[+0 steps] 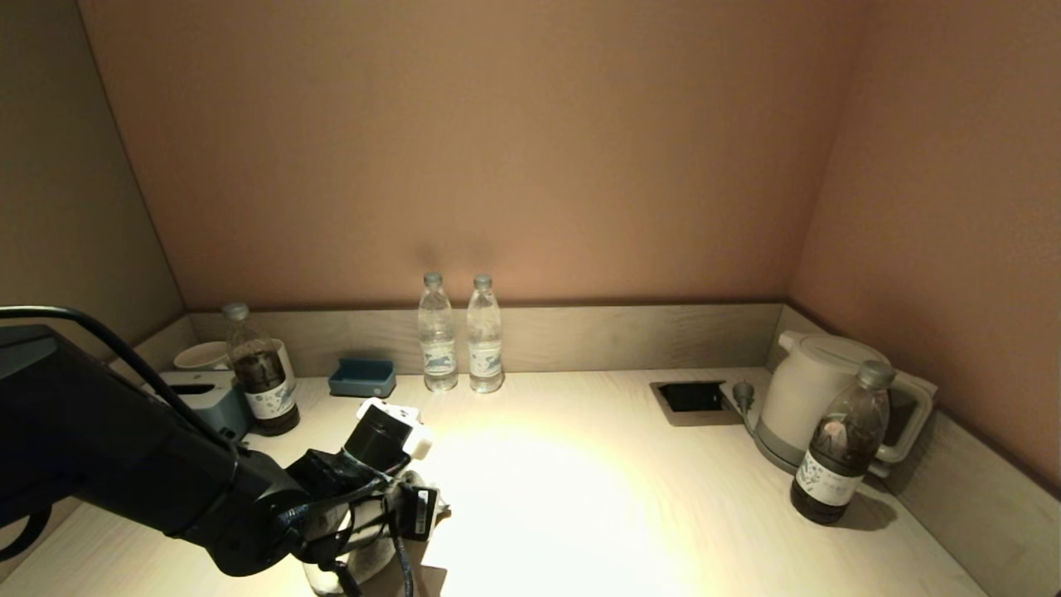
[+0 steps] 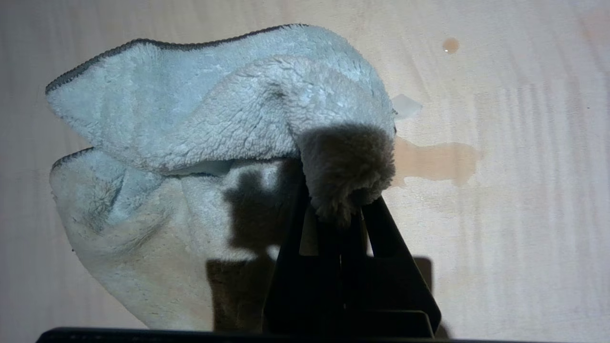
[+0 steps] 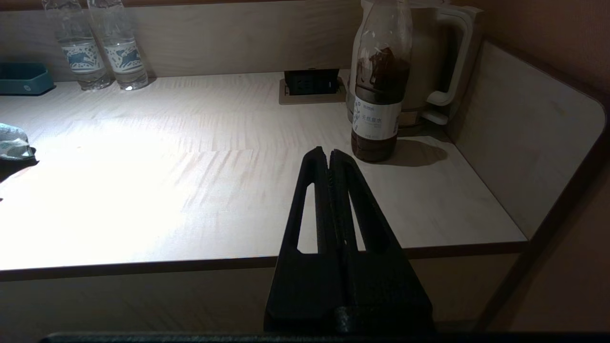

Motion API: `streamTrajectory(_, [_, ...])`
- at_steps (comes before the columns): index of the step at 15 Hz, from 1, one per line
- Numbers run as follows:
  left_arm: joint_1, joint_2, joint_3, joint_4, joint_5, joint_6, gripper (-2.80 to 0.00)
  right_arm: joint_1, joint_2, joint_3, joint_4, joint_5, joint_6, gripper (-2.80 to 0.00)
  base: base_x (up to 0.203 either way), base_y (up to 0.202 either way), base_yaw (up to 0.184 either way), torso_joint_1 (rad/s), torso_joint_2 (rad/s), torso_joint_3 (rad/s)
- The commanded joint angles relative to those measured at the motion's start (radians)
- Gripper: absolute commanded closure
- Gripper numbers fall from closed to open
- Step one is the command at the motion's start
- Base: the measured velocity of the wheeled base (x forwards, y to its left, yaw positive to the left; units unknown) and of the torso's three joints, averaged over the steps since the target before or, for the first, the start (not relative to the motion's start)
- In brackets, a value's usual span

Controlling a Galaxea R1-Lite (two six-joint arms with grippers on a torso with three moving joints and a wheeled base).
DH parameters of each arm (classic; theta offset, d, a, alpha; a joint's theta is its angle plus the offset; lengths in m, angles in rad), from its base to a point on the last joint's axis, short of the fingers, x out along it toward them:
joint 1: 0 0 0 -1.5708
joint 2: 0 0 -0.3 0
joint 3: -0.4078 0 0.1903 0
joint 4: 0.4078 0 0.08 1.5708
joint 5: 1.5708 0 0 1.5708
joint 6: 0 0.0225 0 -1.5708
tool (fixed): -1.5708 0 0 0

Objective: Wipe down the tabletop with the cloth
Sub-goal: Sweep the stains on the table

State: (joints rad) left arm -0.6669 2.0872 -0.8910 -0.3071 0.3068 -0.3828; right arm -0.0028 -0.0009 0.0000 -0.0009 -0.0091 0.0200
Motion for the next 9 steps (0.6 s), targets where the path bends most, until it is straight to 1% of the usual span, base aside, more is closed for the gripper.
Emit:
streamTrajectory(1, [-0.031, -0.008, -0.018, -0.003, 0.002, -0.002, 0.00, 0.001, 0.001, 0.000, -0.001, 0.000, 0.000, 0.00, 0.000, 0.000, 0.000, 0.000, 0.00, 0.000])
streamTrajectory(3, [-0.066, -0.013, -0.041, -0.004, 0.003, -0.002, 0.00, 0.000, 0.001, 0.000, -0.001, 0.000, 0.000, 0.00, 0.000, 0.000, 0.000, 0.000, 0.00, 0.000])
streamTrajectory(4, [-0.066, -0.013, -0.042, -0.004, 0.003, -0.002, 0.00, 0.000, 0.001, 0.000, -0.001, 0.000, 0.000, 0.00, 0.000, 0.000, 0.000, 0.000, 0.00, 0.000])
streamTrajectory(7, [-0.109, -0.036, -0.093, -0.004, 0.003, 0.002, 0.00, 0.001, 0.001, 0.000, -0.001, 0.000, 0.000, 0.00, 0.000, 0.000, 0.000, 0.000, 0.00, 0.000])
streamTrajectory(9, [-0.128, -0.062, -0.133, -0.006, 0.001, 0.021, 0.00, 0.001, 0.001, 0.000, -0.001, 0.000, 0.000, 0.00, 0.000, 0.000, 0.000, 0.000, 0.00, 0.000])
